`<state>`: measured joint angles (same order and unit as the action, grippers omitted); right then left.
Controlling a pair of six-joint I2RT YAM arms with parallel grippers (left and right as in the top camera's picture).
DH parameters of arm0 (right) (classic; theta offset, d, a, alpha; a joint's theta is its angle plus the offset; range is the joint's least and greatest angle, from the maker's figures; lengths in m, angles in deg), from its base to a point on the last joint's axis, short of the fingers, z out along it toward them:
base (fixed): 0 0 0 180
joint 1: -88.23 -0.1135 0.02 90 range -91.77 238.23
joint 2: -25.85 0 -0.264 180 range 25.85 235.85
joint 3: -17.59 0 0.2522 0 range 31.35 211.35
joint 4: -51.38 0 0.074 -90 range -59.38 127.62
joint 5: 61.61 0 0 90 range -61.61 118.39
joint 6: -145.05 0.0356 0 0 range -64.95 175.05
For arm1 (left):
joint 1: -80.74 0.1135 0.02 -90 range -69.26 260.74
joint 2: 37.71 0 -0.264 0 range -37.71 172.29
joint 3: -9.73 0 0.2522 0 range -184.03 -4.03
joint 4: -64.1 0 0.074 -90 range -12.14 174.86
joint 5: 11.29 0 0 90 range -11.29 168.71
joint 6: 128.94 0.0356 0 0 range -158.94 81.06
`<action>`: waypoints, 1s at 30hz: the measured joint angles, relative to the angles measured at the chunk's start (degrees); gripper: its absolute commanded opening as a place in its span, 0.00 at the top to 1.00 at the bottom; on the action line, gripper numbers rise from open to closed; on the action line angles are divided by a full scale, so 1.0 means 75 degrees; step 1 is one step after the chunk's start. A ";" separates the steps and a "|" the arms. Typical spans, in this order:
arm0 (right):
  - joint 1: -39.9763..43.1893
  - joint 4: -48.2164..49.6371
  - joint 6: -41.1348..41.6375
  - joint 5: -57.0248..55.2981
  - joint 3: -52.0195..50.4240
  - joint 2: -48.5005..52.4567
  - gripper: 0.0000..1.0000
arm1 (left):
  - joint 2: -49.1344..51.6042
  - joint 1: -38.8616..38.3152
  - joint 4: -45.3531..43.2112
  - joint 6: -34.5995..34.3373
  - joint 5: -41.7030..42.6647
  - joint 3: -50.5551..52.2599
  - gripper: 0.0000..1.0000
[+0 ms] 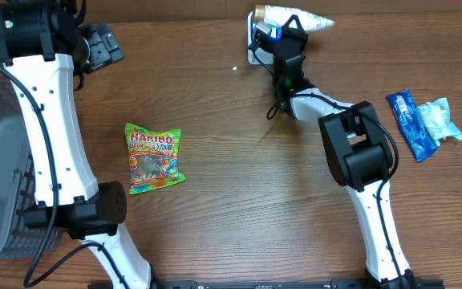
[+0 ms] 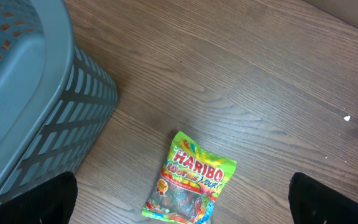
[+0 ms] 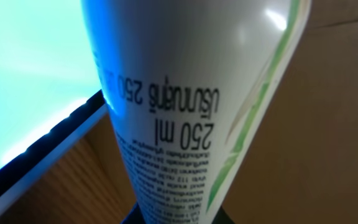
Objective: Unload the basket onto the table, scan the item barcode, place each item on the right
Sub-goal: 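Hold the white tube's barcode under the scanner with the right gripper, then carry the white tube right and drop it beside the blue bar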
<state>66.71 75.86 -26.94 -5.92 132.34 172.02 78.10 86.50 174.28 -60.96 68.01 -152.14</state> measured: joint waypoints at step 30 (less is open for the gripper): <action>-0.2384 -1.1197 0.7175 0.0667 0.0169 -0.4768 0.96 | 0.0000 0.0000 0.0000 -0.0003 0.0023 0.0000 0.00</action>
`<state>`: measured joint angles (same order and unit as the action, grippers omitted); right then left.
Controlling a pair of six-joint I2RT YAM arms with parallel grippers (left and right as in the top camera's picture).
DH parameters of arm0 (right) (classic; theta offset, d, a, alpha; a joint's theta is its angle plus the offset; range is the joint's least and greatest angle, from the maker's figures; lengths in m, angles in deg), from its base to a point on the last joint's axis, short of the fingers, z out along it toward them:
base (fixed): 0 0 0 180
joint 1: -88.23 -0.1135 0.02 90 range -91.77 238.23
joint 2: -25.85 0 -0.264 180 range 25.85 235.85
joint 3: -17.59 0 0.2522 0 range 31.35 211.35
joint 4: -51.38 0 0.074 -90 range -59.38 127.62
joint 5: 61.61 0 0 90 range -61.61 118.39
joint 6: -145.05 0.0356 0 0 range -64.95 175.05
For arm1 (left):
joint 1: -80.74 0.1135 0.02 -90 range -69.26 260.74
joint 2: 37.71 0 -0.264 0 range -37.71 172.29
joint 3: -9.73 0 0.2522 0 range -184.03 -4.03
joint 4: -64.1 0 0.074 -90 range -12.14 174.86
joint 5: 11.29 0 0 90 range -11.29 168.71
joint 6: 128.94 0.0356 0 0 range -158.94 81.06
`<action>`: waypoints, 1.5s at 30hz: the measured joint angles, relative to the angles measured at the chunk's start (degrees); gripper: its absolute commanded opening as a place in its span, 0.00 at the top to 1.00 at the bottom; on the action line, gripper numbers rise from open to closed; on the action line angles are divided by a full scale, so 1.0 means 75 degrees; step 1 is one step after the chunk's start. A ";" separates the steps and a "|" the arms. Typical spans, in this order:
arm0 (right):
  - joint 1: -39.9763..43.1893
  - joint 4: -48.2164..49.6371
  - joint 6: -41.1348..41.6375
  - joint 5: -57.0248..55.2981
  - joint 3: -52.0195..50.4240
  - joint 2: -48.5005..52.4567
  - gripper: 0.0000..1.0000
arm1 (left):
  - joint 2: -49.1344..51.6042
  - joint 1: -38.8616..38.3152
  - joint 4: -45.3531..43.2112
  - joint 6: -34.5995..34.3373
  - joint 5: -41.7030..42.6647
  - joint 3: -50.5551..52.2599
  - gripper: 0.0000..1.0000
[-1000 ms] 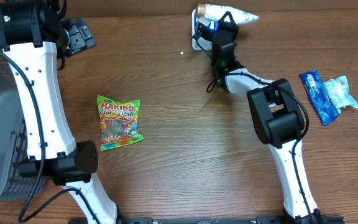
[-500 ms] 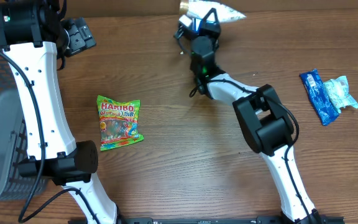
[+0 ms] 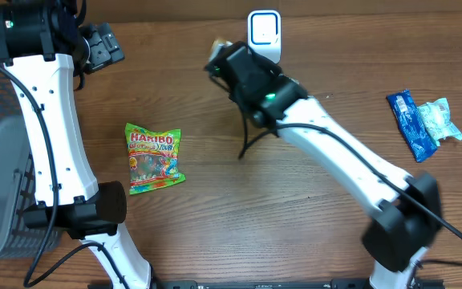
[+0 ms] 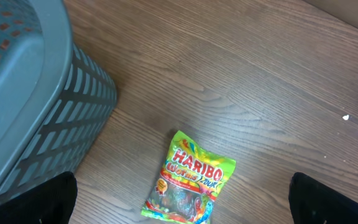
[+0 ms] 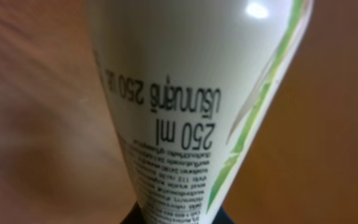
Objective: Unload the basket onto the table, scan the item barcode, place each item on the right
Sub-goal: 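Carry the white tube right and drop it beside the blue bar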
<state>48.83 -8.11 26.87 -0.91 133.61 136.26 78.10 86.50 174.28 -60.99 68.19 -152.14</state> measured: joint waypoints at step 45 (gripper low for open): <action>0.5951 -0.3663 0.4179 0.4884 0.0187 0.0903 0.00 | 0.0000 0.0000 0.0000 0.0003 0.0000 0.0000 0.00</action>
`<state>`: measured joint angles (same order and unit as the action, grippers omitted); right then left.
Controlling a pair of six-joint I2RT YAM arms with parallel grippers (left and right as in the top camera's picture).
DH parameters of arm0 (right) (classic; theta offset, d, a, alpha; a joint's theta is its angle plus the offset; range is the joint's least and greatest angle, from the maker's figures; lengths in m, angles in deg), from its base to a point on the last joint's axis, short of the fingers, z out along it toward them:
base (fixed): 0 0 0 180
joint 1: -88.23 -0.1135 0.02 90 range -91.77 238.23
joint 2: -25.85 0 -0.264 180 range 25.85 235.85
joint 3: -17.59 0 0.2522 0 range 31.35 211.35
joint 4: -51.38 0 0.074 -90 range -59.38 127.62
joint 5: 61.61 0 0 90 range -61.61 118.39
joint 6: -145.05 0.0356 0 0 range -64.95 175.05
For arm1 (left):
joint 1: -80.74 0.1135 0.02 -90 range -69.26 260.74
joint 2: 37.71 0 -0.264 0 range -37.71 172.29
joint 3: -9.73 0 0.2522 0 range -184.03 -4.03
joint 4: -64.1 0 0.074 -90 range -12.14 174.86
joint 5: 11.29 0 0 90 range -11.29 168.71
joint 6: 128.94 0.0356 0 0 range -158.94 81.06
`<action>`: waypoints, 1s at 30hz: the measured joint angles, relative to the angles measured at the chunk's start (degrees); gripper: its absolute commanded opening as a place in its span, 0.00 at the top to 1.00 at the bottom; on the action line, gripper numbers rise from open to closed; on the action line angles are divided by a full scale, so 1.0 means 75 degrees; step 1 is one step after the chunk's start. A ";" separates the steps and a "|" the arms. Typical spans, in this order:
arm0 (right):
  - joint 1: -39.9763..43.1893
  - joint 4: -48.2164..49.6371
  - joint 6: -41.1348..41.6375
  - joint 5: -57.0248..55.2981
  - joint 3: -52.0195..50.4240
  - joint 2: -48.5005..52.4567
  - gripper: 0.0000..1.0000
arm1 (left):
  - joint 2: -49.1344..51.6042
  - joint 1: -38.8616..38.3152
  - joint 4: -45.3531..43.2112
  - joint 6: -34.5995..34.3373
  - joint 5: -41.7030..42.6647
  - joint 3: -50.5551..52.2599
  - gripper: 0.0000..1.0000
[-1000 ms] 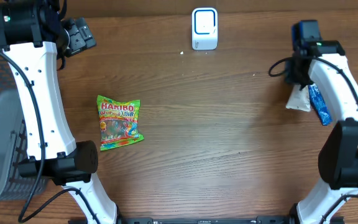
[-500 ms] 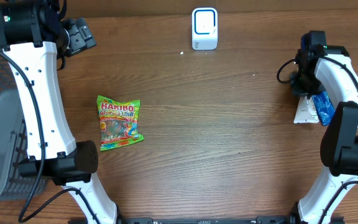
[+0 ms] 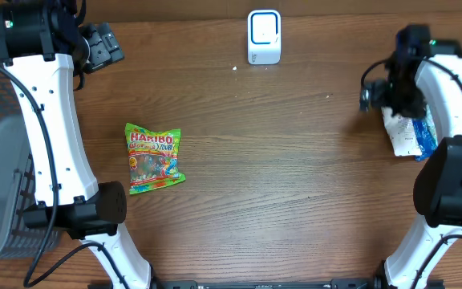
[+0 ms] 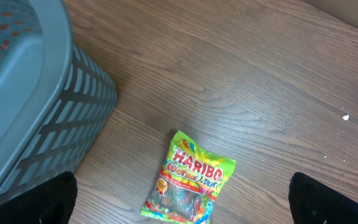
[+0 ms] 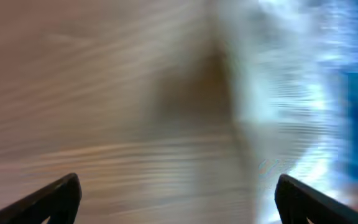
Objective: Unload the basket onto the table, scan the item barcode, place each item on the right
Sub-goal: 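Carry the white tube right and drop it beside the blue bar, then reach the right gripper to the Haribo bag and grasp it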
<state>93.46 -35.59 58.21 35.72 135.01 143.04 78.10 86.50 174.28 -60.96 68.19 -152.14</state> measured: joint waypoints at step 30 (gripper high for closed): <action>-0.6647 0.4398 0.3031 0.2993 0.0364 0.2127 0.19 | 0.0000 0.0000 0.0000 0.0000 0.0003 0.0000 0.00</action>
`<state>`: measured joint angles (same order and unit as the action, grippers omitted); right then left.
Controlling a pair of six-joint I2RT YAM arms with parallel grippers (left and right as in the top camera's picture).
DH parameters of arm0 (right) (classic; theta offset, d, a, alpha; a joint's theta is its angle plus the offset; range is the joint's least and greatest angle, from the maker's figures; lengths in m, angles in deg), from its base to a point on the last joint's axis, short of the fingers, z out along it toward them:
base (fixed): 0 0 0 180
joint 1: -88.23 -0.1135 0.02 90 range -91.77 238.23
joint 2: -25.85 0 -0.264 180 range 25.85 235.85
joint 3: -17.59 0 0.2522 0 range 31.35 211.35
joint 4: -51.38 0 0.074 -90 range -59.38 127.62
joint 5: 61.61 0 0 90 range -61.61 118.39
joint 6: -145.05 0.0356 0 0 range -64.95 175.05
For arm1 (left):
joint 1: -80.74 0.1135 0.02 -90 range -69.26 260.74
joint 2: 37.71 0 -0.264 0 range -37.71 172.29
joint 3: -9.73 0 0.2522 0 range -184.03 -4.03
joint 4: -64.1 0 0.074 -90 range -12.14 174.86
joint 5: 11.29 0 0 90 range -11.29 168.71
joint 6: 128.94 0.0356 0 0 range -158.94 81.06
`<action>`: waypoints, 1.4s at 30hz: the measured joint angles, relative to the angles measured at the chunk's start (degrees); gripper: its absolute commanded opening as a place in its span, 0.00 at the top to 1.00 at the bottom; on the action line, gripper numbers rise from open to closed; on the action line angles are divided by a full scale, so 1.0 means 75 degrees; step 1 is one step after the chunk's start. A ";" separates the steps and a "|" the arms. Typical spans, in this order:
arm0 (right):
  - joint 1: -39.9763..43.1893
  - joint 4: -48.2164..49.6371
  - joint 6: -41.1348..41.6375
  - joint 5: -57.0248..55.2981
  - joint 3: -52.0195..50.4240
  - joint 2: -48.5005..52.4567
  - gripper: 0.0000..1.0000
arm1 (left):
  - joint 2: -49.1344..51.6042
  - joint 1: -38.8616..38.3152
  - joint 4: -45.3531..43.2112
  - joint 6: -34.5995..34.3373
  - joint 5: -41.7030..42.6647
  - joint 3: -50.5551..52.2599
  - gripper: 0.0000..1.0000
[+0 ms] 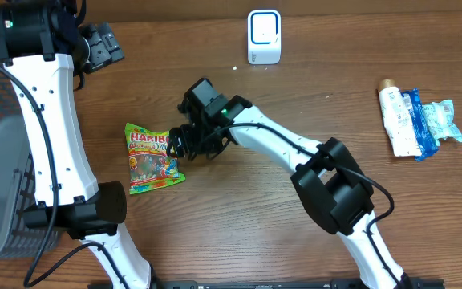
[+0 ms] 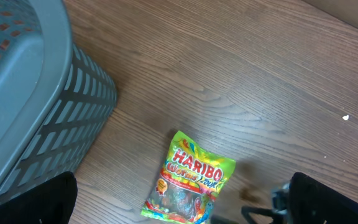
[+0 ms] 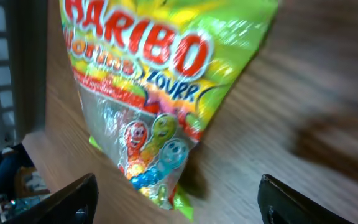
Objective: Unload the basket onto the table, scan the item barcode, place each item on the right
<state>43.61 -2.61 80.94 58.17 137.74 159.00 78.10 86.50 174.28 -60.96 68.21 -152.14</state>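
A green Haribo bag (image 1: 154,157) lies flat on the wooden table, label up, also seen in the left wrist view (image 2: 188,180) and close up in the right wrist view (image 3: 148,93). My right gripper (image 1: 176,144) hovers open at the bag's right edge (image 3: 179,205), with nothing between its fingers. The white scanner (image 1: 263,36) stands at the table's far edge. A white tube (image 1: 395,120) lies at the far right. My left gripper (image 1: 103,44) stays high at the back left, open and empty (image 2: 182,205).
A grey slatted basket stands at the left edge, and it also fills the left of the left wrist view (image 2: 23,93). Blue packets (image 1: 427,120) lie beside the tube at the right. A small white speck (image 1: 234,68) lies near the scanner.
My right gripper has moved from the far right, over the tube and blue packets, to the Haribo bag's right edge at the left. It remains open. The left arm is unchanged.
My right gripper first held the white tube up against the scanner. Then it held the tube just left of the scanner. Later it was open at the far right with the tube lying by the blue packets. Now it hovers open at the Haribo bag.
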 measured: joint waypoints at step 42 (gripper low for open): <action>0.2183 -0.3885 -0.0994 -0.0909 -0.0743 -0.0318 0.35 | 0.0000 0.0000 0.0000 0.0000 0.0000 0.0000 0.00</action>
<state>59.98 -31.74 73.49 51.35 132.17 156.61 78.10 86.50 174.28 -60.96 68.21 -152.14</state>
